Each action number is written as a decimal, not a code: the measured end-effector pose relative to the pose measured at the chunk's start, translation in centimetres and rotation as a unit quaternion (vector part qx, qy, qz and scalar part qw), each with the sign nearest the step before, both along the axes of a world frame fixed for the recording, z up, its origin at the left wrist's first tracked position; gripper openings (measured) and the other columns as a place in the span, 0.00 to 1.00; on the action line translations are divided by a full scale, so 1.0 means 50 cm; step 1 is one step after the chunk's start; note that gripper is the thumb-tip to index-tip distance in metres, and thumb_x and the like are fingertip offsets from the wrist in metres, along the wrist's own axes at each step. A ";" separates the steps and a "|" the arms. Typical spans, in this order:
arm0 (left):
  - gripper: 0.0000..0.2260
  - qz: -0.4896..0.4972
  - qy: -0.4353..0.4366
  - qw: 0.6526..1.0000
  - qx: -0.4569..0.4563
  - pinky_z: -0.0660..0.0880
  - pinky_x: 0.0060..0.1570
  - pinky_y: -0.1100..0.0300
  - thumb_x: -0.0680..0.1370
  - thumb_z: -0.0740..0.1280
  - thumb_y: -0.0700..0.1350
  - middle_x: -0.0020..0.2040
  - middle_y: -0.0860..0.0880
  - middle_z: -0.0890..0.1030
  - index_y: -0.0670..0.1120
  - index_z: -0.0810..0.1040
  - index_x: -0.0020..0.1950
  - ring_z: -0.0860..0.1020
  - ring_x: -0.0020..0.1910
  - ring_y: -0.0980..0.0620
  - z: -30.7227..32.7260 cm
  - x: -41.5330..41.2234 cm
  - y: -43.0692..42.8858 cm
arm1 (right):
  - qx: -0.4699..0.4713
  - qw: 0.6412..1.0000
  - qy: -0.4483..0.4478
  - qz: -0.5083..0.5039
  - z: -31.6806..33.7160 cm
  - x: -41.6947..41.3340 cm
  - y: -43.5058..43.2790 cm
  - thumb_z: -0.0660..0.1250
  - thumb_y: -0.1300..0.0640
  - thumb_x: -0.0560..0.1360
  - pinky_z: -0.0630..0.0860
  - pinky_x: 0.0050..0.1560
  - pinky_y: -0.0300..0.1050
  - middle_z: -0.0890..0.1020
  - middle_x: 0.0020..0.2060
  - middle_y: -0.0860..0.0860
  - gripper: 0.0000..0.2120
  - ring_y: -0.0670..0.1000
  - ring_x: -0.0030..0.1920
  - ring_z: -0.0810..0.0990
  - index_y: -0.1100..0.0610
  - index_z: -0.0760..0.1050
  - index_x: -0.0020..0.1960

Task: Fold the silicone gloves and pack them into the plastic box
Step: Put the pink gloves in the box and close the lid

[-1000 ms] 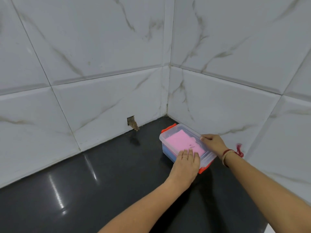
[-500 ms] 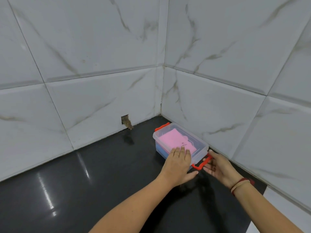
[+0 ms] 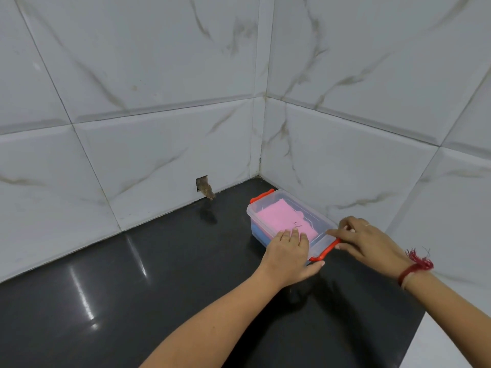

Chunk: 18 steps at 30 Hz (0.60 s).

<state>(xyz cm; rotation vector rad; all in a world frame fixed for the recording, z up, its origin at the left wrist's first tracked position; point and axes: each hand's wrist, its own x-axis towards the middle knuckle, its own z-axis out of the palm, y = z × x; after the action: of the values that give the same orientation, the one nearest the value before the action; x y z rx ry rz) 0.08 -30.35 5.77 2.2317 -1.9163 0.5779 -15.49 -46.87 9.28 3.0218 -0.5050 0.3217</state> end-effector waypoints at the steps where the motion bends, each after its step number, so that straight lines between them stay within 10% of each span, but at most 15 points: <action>1: 0.32 0.001 -0.002 1.000 -0.007 0.74 0.59 0.48 0.76 0.58 0.66 0.60 0.40 0.80 0.40 0.77 0.62 0.79 0.59 0.41 0.000 0.000 -0.001 | 0.008 1.000 0.006 0.015 0.001 0.002 -0.005 0.58 0.47 0.78 0.71 0.55 0.39 0.73 0.60 0.51 0.18 0.49 0.57 0.73 0.47 0.70 0.67; 13: 0.30 0.038 -0.064 0.997 0.000 0.78 0.52 0.51 0.74 0.61 0.67 0.54 0.43 0.84 0.42 0.82 0.57 0.83 0.52 0.45 -0.004 -0.009 -0.008 | 0.208 0.978 0.012 0.010 -0.005 0.014 -0.020 0.61 0.52 0.77 0.63 0.55 0.20 0.72 0.57 0.41 0.14 0.41 0.56 0.71 0.43 0.69 0.62; 18: 0.28 0.046 -0.080 0.996 0.010 0.79 0.52 0.52 0.74 0.62 0.66 0.54 0.44 0.84 0.43 0.82 0.56 0.83 0.51 0.46 -0.010 -0.013 -0.010 | 0.192 0.981 0.018 0.003 -0.001 0.017 -0.018 0.61 0.51 0.77 0.67 0.58 0.30 0.73 0.54 0.41 0.14 0.42 0.54 0.73 0.48 0.74 0.62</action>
<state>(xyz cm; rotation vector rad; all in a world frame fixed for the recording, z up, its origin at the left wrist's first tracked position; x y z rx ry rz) -0.58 -30.84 5.29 2.3629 -1.9046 0.7780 -14.64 -47.78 9.24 3.3936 -0.6210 0.1879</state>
